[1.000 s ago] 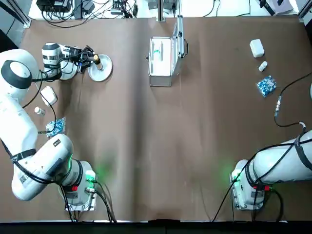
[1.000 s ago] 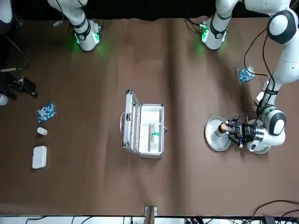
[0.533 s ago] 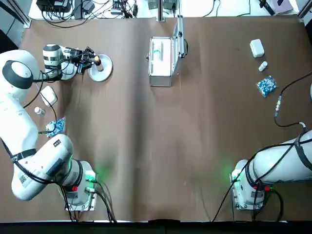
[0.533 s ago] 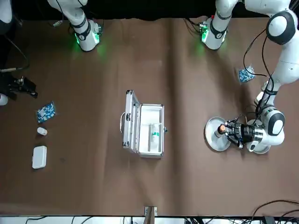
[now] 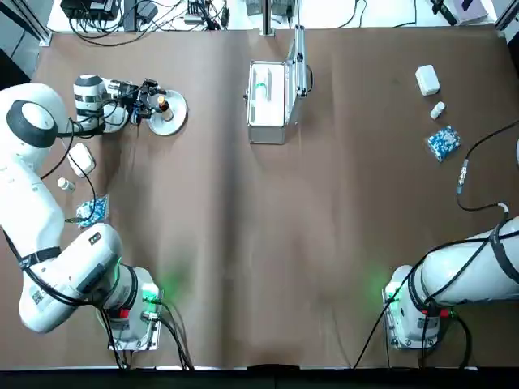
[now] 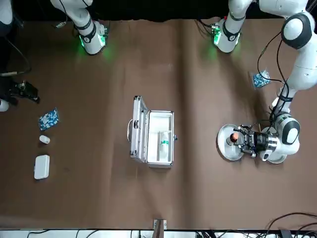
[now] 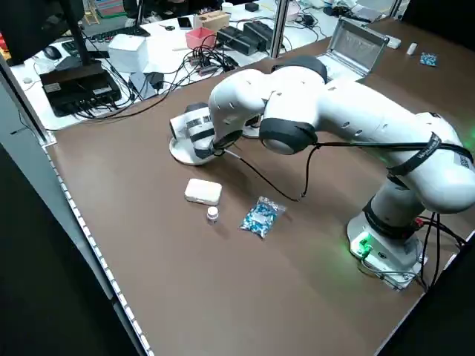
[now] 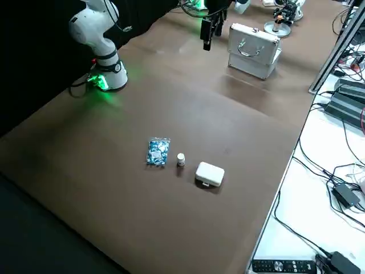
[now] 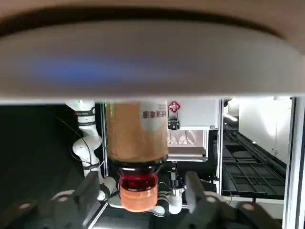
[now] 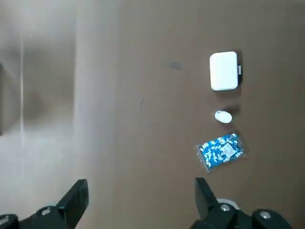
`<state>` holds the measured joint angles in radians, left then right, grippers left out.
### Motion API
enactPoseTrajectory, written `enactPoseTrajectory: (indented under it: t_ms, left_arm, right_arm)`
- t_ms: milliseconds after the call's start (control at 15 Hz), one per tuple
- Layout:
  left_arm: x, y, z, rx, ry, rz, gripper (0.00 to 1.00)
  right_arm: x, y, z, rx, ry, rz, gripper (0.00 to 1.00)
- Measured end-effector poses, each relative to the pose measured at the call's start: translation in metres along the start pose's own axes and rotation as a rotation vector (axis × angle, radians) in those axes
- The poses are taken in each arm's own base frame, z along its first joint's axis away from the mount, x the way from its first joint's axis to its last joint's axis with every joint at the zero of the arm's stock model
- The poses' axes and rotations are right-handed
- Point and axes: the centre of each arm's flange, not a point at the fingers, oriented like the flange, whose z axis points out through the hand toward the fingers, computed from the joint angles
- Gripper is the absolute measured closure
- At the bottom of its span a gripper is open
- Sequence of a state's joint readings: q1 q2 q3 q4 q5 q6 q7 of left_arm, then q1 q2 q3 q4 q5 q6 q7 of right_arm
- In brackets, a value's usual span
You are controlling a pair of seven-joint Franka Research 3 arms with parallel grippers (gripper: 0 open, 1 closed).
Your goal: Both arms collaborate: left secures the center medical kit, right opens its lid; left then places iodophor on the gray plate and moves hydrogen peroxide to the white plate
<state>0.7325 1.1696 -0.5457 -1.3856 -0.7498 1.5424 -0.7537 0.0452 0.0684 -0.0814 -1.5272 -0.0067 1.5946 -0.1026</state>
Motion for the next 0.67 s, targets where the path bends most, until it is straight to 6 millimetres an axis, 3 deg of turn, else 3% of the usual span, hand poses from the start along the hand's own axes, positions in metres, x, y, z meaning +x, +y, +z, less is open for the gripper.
enactPoseTrajectory:
  t_ms: [133,333,667]
  left_arm:
    - [-0.005,0.003,-0.003,-0.002,0.008,-0.022,0.01]
    - [-0.028,0.013,-0.005,0.003,0.036,-0.068,0.00]
    - [-0.107,0.042,0.002,0.027,0.125,-0.097,0.00]
  right_arm:
    - [-0.006,0.001,-0.008,0.001,0.002,0.002,0.01]
    - [-0.018,0.010,-0.025,0.002,0.017,0.019,0.01]
    - [-0.022,0.016,-0.039,0.000,0.037,0.030,0.01]
